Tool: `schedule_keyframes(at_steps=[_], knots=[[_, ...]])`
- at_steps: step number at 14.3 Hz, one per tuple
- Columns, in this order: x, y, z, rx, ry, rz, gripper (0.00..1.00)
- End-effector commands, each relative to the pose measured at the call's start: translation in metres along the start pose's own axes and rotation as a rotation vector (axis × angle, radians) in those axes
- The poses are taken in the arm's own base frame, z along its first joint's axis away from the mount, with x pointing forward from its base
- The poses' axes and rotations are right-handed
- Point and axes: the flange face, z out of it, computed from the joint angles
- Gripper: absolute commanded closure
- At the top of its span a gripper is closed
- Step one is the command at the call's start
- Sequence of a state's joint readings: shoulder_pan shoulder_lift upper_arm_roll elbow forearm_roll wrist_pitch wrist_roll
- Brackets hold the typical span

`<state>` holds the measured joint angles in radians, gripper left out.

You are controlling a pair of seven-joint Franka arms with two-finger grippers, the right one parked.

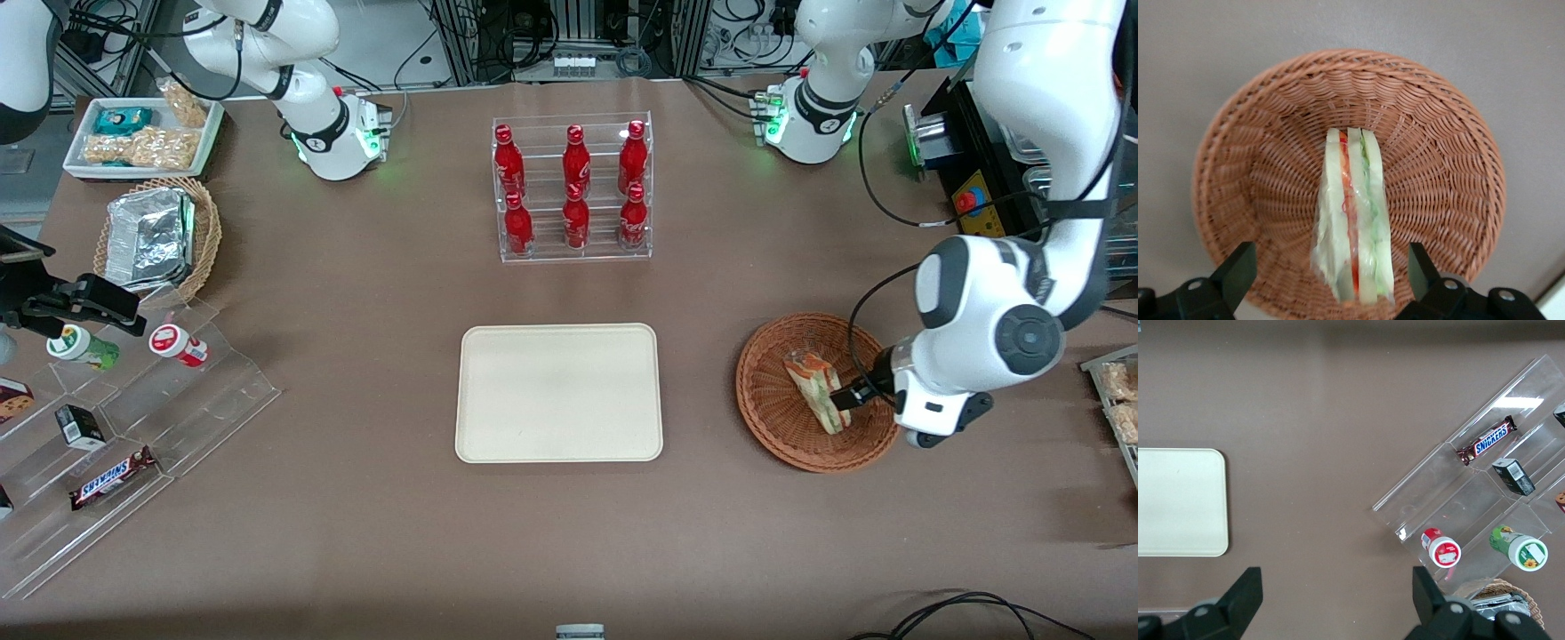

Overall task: Place sandwich from basket to tray
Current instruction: 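Close the left gripper on the wrapped sandwich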

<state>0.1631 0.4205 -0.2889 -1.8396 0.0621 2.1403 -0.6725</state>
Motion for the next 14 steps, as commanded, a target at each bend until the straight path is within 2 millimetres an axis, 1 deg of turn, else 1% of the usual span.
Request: schedule_keyframes(at_steps=[1, 4, 6, 8, 9, 10, 11, 12, 13, 14], knots=[[-0.013, -0.003, 0.029, -0.031, 0.044, -0.030, 0.00], [-0.021, -0.006, 0.059, -0.038, 0.038, -0.040, 0.00], [-0.028, -0.008, 0.071, -0.048, 0.047, -0.036, 0.00], [-0.032, -0.011, 0.078, -0.051, 0.049, -0.036, 0.00], [-0.032, -0.011, 0.078, -0.051, 0.049, -0.038, 0.09], [-0.033, -0.011, 0.078, -0.049, 0.045, -0.060, 0.43], [-0.032, -0.011, 0.076, -0.050, 0.047, -0.088, 0.65], [-0.032, -0.008, 0.074, -0.054, 0.050, -0.115, 0.81], [-0.031, -0.007, 0.069, -0.057, 0.055, -0.121, 0.91], [-0.029, -0.004, 0.057, -0.062, 0.066, -0.121, 0.95]])
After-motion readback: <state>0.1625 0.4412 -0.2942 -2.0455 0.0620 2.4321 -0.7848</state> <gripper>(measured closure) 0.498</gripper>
